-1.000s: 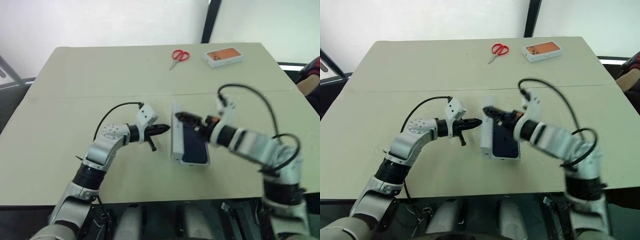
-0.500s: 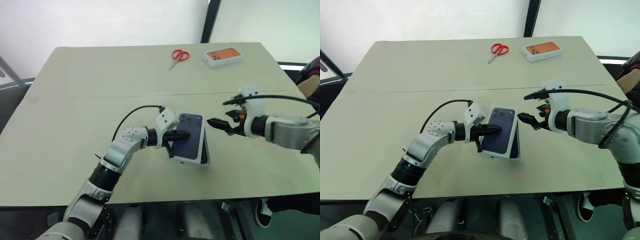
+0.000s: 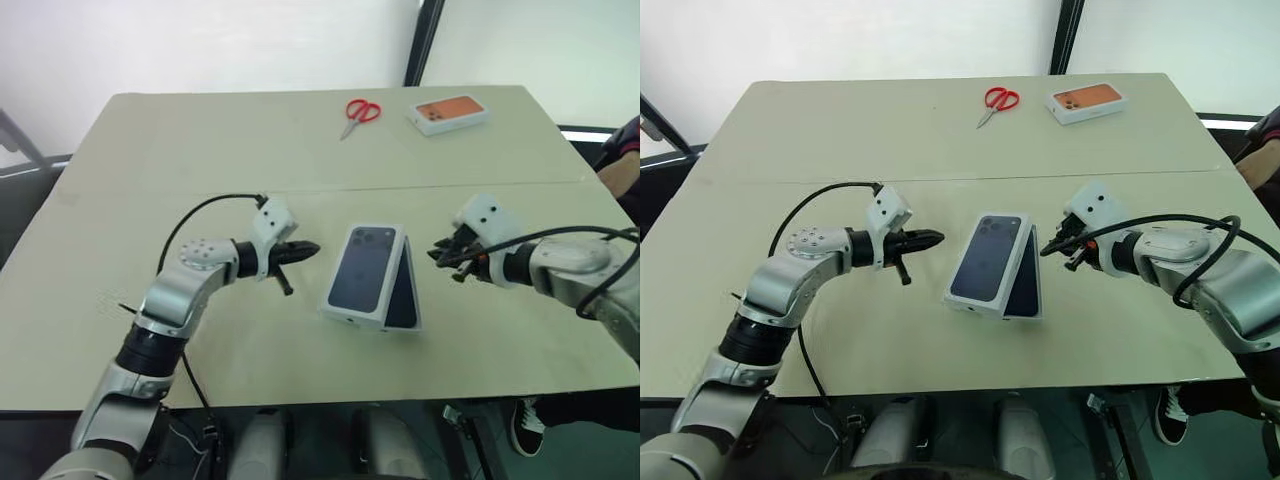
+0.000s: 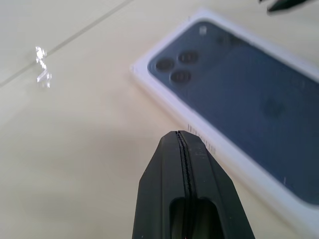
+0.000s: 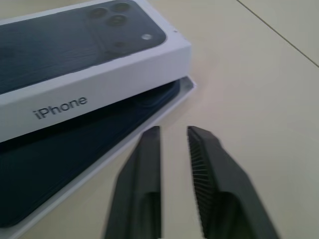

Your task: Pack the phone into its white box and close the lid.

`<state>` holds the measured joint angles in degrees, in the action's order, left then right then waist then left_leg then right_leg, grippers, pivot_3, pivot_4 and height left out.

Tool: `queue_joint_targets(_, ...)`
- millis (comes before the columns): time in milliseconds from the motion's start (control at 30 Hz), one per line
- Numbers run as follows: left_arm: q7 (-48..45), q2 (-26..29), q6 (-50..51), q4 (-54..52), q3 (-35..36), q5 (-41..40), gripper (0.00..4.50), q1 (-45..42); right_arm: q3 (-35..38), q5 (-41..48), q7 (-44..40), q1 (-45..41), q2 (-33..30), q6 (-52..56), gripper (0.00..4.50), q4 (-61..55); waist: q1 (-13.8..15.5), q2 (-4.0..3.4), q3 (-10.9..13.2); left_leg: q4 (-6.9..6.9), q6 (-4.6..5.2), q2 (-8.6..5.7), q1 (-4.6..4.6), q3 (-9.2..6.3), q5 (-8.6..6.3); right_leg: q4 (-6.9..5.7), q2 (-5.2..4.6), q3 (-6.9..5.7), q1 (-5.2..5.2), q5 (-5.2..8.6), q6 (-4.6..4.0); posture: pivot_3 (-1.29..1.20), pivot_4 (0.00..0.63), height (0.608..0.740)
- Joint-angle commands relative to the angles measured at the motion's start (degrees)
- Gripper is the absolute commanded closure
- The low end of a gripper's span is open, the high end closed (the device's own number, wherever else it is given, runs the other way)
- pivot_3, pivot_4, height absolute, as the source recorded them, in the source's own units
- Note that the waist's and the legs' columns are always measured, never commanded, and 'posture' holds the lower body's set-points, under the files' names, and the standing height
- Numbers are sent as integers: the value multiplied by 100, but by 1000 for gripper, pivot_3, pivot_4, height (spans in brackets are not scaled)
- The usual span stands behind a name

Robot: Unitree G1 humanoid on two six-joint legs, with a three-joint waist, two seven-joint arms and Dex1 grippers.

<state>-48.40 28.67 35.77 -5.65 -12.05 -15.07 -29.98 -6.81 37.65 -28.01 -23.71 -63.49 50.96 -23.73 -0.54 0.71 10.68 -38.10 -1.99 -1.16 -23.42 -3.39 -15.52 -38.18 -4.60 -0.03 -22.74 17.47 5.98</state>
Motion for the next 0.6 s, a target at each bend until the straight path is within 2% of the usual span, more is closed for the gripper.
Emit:
queue_joint_targets(33, -225, 109, -175, -23, -253, 151, 4500, 5, -54, -423, -337, -74, -21, -198, 4474, -290, 8, 0, 0, 0, 0, 0, 0, 0, 0, 0, -2, 0, 1, 0, 0, 0, 150, 740)
queue_joint_targets(167, -376, 100, -279, 152, -643, 408, 4500, -44, -286, -981, -586, -72, -29, -337, 4474, -416, -3, 0, 0, -1, 0, -1, 0, 0, 0, 0, -2, 0, 0, 0, 0, 0, 150, 740)
queue_joint_targets(300, -432, -270, -329, 260, -1019, 515, 4500, -206, -385, -1261, -755, -57, 80, -324, 4474, -540, 11, 0, 0, 0, 0, -1, 0, -1, 0, -1, -2, 0, 1, 0, 0, 0, 150, 740)
queue_joint_targets(467, -320, -782, -155, 189, -1032, 379, 4500, -346, -397, -1488, -835, -41, 313, -237, 4474, -684, 1, 1, 0, -3, 0, -4, -1, 0, 0, 0, -5, 0, 2, 0, 0, 0, 150, 740)
queue_joint_targets(600, -302, -966, -23, 12, -1033, 316, 4500, -317, -384, -1632, -932, 32, 380, -204, 4474, -784, -10, 0, 0, -2, 0, -2, 1, -2, 0, -3, -1, -1, 1, 0, 0, 0, 150, 740)
